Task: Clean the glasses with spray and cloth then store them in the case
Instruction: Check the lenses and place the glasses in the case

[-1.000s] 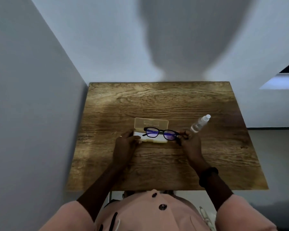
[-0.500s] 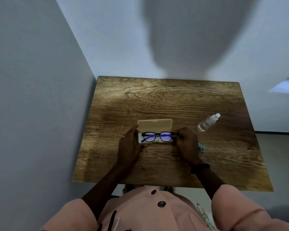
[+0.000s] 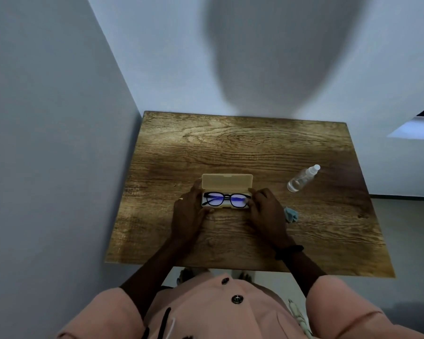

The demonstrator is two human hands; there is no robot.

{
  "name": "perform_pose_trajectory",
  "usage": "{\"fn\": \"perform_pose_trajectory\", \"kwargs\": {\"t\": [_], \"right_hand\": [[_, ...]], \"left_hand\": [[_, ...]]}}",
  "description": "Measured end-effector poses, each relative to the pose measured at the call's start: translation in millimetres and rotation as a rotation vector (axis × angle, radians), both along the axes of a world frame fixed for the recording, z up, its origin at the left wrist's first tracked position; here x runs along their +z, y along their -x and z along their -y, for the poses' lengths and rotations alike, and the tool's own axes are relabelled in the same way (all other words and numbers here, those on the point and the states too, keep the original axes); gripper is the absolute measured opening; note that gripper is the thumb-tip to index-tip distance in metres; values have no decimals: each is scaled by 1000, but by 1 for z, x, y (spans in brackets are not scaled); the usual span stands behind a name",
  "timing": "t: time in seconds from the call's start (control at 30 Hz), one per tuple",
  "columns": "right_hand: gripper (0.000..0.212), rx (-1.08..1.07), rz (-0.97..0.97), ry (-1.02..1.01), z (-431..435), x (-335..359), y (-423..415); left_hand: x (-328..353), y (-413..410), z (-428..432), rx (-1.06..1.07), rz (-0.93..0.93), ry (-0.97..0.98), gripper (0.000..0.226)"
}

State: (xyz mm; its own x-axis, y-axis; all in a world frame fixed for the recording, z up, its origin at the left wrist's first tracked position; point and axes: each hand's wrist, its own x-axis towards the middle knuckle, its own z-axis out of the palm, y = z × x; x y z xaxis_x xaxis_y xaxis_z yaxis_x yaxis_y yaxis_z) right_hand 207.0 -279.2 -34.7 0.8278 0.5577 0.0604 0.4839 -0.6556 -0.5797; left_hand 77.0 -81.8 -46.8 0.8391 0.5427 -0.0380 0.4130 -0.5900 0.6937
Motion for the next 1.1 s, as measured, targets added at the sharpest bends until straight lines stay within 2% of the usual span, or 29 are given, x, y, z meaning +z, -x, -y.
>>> {"fn": "perform_pose_trajectory", "kwargs": {"t": [0.13,0.33,0.7,0.93,1.1], "right_hand": [[42,38,31,39,3,0,0],[38,-13,27,74,-2,0,0],[41,57,61,174,3,0,1],[46,62,57,215,1,2,3],[52,47,6,207,2,5,2]], "left_hand": [[0,0,-2,5,-16,4,90],[6,-1,0,3,-45,19,91],[9,4,6,-25,-64,-15,91],[11,3,8,-47,-91,-76,80],[20,3,12,-16,-73,-27,75]]}}
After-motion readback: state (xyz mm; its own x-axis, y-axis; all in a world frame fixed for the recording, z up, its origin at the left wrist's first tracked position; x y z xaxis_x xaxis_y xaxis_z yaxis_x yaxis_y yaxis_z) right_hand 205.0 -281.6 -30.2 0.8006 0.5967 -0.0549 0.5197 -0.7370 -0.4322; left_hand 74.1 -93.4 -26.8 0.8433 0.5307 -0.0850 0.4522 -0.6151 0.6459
